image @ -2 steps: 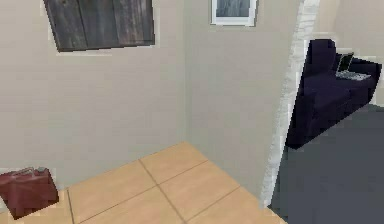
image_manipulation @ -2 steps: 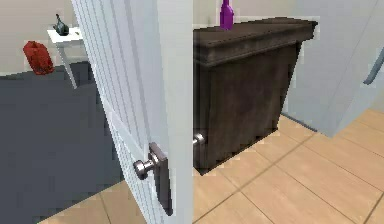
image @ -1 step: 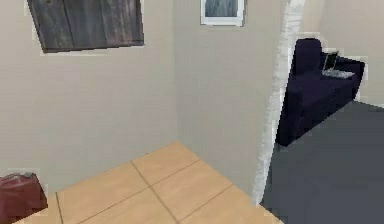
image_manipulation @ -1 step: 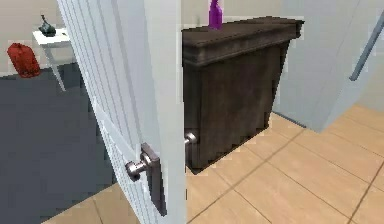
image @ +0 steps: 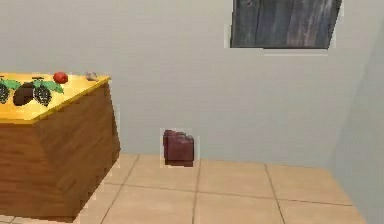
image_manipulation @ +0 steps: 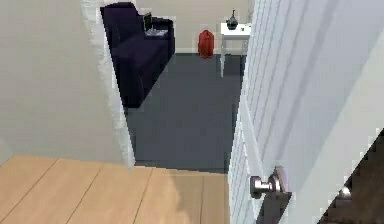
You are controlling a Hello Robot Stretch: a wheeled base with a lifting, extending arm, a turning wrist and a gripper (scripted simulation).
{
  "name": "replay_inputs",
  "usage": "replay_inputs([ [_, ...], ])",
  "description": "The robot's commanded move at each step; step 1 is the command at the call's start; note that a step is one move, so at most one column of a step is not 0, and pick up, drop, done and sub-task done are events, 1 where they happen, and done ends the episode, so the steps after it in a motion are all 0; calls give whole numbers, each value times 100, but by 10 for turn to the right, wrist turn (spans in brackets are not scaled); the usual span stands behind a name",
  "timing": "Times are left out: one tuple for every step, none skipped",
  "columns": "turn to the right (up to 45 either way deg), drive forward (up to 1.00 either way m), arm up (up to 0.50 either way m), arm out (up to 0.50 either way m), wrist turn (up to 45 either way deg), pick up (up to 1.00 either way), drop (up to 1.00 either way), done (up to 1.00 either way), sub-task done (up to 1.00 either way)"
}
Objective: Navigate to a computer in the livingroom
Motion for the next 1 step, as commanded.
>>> replay_inputs([
  [-450, 0, 0, 0, 0, 0, 0, 0, 0],
])
